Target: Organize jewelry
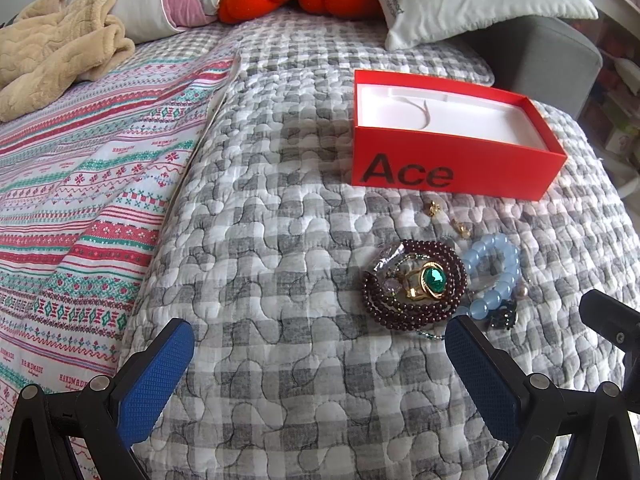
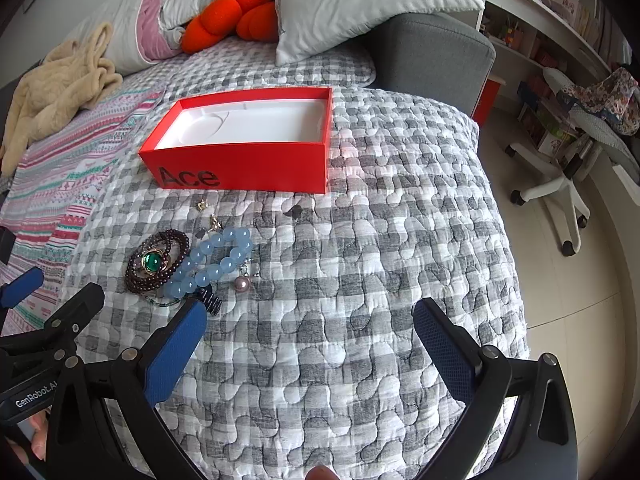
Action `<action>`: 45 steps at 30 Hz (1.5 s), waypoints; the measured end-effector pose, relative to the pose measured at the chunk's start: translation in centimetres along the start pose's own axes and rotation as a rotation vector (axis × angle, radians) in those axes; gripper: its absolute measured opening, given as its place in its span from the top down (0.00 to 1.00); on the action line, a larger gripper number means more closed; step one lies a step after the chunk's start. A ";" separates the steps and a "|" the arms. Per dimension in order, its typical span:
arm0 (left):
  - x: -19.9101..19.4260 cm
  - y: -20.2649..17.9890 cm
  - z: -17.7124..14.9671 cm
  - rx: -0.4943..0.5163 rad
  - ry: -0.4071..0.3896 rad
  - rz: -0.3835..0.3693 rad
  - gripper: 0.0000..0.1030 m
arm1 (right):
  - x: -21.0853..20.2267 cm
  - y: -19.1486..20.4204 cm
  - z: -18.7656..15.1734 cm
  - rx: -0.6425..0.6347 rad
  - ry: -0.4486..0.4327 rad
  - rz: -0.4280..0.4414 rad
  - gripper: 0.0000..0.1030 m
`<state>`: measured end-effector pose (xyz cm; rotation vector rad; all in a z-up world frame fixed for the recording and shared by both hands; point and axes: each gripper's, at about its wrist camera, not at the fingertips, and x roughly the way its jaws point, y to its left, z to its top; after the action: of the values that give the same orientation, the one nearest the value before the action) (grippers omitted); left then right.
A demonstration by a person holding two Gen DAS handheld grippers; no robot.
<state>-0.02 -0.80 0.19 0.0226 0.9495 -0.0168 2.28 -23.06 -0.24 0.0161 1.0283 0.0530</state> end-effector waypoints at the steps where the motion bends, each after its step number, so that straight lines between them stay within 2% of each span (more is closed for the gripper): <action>1: -0.1 0.0 0.0 0.000 -0.001 0.000 0.00 | 0.0 0.2 0.0 -0.001 -0.001 -0.001 0.00; 40: -0.2 1.5 0.5 -0.031 -0.010 -0.025 0.00 | 0.3 0.6 0.3 -0.001 -0.003 0.008 0.00; 45: -0.1 1.5 1.2 0.018 -0.018 -0.045 0.00 | 0.6 0.4 0.9 0.010 0.012 0.027 0.00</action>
<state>0.95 0.65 1.02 0.0174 0.9319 -0.0671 3.34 -22.64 -0.33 0.0387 1.0408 0.0725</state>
